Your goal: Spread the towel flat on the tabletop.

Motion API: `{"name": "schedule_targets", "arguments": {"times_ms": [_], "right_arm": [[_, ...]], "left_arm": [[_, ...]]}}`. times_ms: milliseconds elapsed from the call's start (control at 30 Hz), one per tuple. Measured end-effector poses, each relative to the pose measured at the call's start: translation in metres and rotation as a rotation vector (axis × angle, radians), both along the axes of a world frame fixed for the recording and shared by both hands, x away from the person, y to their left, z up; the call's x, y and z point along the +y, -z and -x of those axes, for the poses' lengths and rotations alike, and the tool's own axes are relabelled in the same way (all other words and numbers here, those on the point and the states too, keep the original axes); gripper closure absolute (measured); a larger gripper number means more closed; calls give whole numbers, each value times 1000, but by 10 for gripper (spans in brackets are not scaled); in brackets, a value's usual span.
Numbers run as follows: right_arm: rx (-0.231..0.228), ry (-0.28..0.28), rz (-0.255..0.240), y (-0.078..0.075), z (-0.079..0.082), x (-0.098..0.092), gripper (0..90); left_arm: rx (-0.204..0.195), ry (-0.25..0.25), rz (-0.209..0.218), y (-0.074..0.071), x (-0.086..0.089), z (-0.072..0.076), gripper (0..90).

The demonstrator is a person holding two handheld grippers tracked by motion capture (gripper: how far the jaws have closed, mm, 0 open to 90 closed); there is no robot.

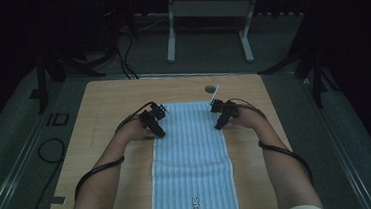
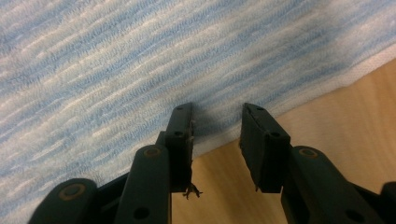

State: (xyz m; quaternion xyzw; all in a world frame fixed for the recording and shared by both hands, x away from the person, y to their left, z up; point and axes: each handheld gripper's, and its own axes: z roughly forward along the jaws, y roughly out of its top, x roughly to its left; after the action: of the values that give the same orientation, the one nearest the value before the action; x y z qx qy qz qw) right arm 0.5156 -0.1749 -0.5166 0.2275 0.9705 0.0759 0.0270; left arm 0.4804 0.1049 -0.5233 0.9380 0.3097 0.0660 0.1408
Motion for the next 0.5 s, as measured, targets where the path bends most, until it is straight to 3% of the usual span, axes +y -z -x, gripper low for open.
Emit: {"name": "schedule_targets", "arguments": {"times_ms": [133,367,500], "right_arm": [[-7,41,-15,0,-9,-3,619],[-59,77,13,0,-20,-4,573],[-53,31,30,-4,-14,3,574]], "left_arm": [[-12,-30,3,1,-1,-10,422],[-55,-44,-80,-3,-13,-17,403],[-45,-28,-60,-11,-16,-11,403]]}}
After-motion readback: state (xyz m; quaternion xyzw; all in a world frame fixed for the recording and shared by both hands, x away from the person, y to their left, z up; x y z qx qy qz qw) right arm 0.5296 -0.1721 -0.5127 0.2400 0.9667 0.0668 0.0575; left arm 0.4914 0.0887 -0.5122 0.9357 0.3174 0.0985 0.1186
